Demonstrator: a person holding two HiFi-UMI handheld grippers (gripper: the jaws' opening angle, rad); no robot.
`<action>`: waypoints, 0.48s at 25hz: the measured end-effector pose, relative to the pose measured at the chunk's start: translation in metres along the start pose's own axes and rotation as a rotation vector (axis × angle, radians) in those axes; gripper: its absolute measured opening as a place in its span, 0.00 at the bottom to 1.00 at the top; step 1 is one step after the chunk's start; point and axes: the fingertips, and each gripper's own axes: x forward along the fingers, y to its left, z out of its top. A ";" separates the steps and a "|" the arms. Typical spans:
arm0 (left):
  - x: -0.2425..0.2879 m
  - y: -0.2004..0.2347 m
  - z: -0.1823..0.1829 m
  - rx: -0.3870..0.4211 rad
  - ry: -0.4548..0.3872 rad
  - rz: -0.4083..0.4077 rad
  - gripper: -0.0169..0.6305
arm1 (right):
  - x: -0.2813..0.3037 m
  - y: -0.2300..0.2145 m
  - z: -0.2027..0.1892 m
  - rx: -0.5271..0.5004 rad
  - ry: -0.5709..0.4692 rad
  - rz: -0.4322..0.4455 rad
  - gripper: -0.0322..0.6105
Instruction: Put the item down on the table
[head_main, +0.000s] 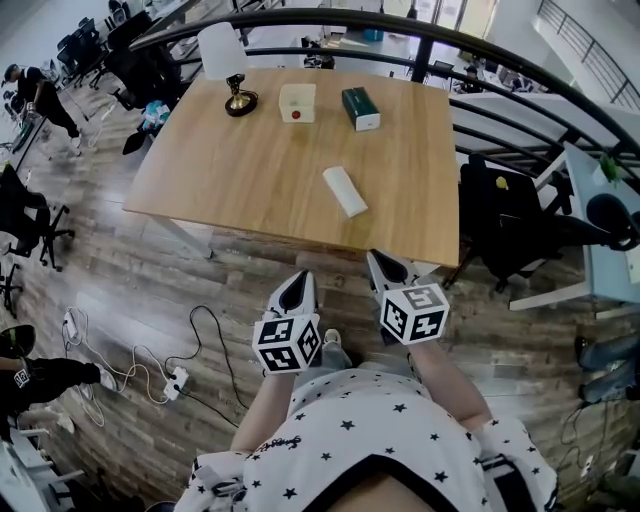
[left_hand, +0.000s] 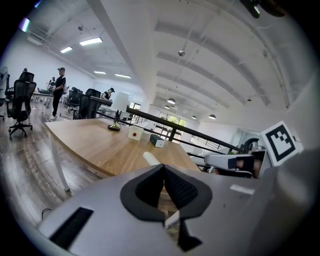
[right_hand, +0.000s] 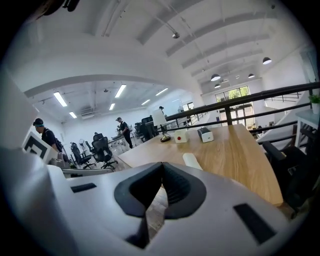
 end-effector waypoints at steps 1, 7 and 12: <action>-0.006 -0.006 -0.003 -0.001 -0.003 0.005 0.05 | -0.010 0.002 -0.001 -0.012 -0.006 0.010 0.04; -0.038 -0.038 -0.023 -0.012 -0.008 0.029 0.05 | -0.065 0.016 -0.012 -0.059 -0.018 0.059 0.04; -0.063 -0.061 -0.044 -0.011 0.000 0.032 0.05 | -0.105 0.022 -0.023 -0.070 -0.037 0.076 0.04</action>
